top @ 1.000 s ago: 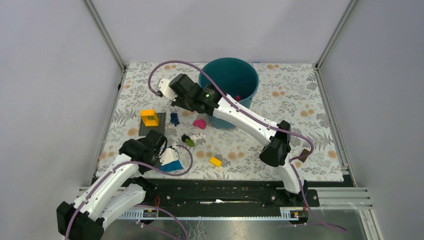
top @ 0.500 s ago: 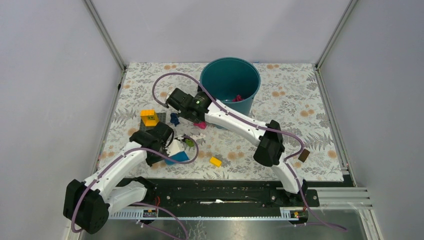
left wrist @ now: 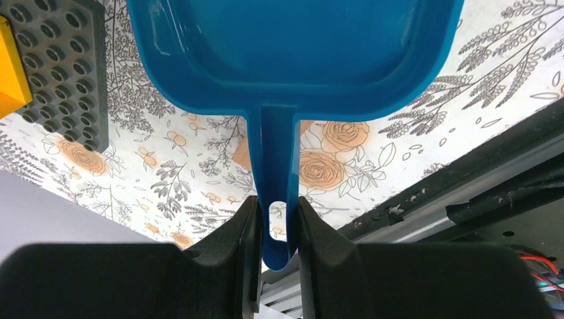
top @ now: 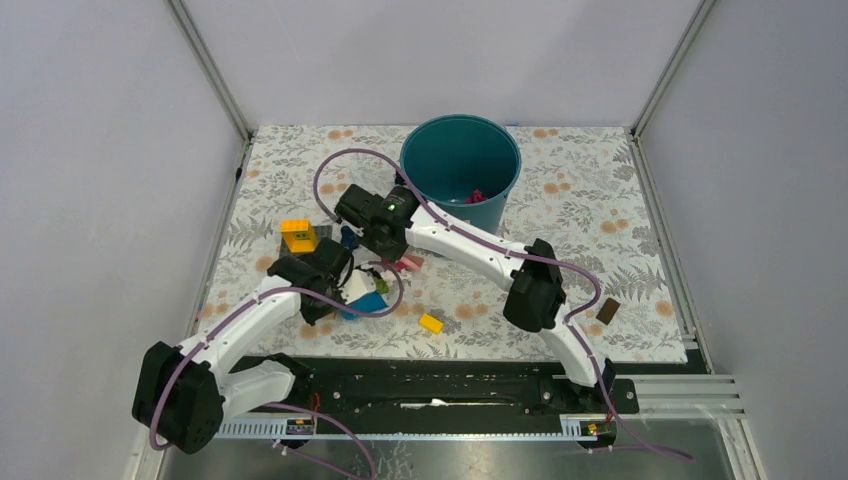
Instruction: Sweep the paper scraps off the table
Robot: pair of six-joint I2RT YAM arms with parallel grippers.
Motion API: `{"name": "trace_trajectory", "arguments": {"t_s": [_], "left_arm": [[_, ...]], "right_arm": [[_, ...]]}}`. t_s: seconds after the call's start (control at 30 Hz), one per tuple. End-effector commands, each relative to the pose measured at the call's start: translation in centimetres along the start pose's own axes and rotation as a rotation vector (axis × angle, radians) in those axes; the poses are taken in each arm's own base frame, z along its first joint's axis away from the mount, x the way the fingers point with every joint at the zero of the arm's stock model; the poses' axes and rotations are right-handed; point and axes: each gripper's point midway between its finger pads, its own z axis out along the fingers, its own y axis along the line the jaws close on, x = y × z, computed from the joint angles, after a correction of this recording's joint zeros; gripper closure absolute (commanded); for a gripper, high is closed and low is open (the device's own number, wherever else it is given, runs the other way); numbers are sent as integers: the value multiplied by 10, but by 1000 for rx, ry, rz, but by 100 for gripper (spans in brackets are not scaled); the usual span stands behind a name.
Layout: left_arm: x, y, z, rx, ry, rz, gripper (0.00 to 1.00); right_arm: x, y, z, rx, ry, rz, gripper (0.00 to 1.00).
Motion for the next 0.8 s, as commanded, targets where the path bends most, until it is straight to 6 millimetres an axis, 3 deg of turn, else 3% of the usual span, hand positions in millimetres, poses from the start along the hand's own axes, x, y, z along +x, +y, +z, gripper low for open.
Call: {"name": "trace_trajectory", "arguments": {"t_s": [0.0,0.23,0.53,0.77], "left_arm": [[-24,5,1,6,-71,-31,100],[-46,8,7,20,-121,-56,100],[-70,6,10,48,-218,-81,100],[-77,-4,11,83,-290,-73,100]], "right_arm": [[-23,12,-30,-145,-92,129,100],[-32,12,-43,-232,-132,188,100],[-30,-6,-48,-225,-141,216,100],[-41,-7,-73,-272,-215,208,100]]}}
